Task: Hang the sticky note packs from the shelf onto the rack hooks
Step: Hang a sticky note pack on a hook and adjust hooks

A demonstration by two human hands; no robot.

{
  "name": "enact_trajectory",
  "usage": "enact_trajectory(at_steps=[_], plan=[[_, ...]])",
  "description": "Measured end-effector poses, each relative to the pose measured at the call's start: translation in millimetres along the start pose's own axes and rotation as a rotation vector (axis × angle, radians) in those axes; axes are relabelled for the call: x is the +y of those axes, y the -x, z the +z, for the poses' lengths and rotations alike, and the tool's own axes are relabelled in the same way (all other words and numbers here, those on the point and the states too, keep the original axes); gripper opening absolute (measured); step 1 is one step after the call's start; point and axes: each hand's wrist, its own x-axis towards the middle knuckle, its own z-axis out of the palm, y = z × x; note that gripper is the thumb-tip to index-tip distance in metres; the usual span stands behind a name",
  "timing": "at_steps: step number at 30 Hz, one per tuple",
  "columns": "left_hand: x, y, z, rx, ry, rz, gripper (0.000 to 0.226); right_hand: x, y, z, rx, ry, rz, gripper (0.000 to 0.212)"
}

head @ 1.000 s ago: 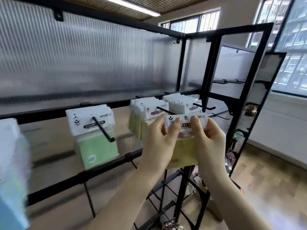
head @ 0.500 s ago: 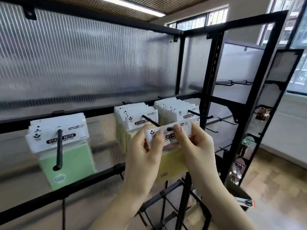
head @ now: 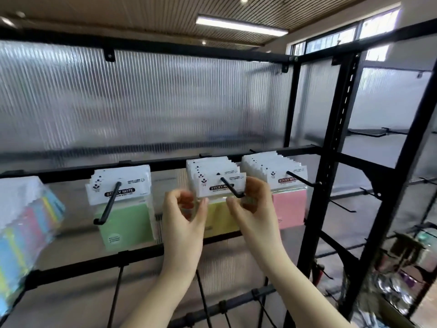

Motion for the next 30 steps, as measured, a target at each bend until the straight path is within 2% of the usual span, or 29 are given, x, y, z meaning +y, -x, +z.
enact_trajectory(at_steps=[4,9,17,23,26,30], plan=[[-6,-2,7,0.034,-0.056,-0.025,0.025,14,-5,7,-0.041,0.154,-0.072,0.071],[-12,-6,12,0.044,-0.094,-0.082,0.016,27,-10,18,-0.007,0.255,-0.157,0.074],[-15,-9,12,0.106,-0.114,-0.162,0.020,31,-12,21,-0.048,0.087,0.017,0.057],[-12,6,12,0.141,-0.187,-0.186,0.017,35,-3,8,-0.149,0.107,0.092,0.043],[-12,15,9,0.093,-0.271,-0.242,0.012,41,3,0,-0.233,0.180,0.165,0.029],[-13,36,-1,-0.023,-0.434,-0.392,0.025,52,20,-12,-0.369,0.320,0.285,0.023]])
